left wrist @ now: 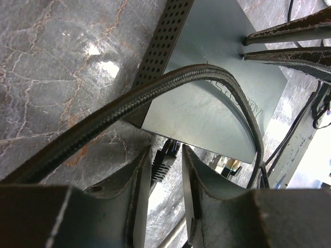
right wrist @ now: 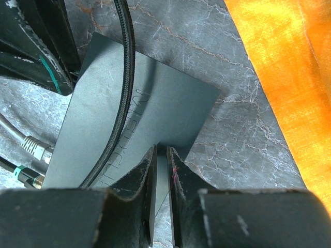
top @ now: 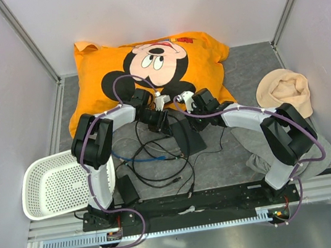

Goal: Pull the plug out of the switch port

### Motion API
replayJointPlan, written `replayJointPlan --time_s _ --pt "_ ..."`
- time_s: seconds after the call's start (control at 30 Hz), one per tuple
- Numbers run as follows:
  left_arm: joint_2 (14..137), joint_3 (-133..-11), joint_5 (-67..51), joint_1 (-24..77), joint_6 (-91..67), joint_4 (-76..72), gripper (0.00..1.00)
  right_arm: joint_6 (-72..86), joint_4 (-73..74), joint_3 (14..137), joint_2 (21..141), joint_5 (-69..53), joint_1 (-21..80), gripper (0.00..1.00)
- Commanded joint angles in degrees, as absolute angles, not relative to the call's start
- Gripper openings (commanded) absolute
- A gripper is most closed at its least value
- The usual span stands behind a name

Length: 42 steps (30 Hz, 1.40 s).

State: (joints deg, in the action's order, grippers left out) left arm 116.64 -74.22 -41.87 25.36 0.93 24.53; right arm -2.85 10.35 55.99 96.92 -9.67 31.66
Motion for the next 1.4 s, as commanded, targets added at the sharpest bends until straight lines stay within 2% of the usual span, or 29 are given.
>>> replayJointPlan --time_s 0.0,0.27,0.37,0.43,0.47,0.63,0.87,1.13,1.37 --pt "117.7 -74.6 -41.6 26.7 2.2 24.9 0.34 -3.5 20.6 53.4 101.1 -8.7 31.6 0.21" --pt "118.4 -74.9 -41.1 27.5 1.5 24.7 0.27 -3.5 20.7 53.8 101.4 -8.9 31.5 0.22" --pt "118.8 -75.3 -41.0 27.8 0.8 24.8 0.19 -3.6 20.7 53.8 101.6 -8.9 31.6 0.22" --pt "119.2 -75.8 -40.7 27.8 0.5 25.0 0.03 -3.5 20.7 53.9 101.6 -8.9 31.6 0.22" --pt "119.3 -76.1 -40.3 27.8 -1.2 25.1 0.02 -3.5 20.7 53.9 101.6 -8.9 31.6 0.22" --pt "120.6 -76.6 -41.6 27.1 -3.2 25.5 0.02 -3.6 20.7 53.9 101.6 -8.9 31.6 0.22" --pt "121.0 -80.1 -32.4 27.2 3.3 29.1 0.02 -3.5 20.7 54.0 101.7 -8.9 31.6 0.22" --pt "120.2 -76.3 -36.3 28.7 1.1 27.6 0.02 -3.7 21.1 55.0 102.8 -8.9 31.5 0.22" --pt "124.7 -88.0 -30.7 27.5 6.7 33.5 0.02 -3.9 21.1 55.2 102.9 -8.8 31.6 0.23"
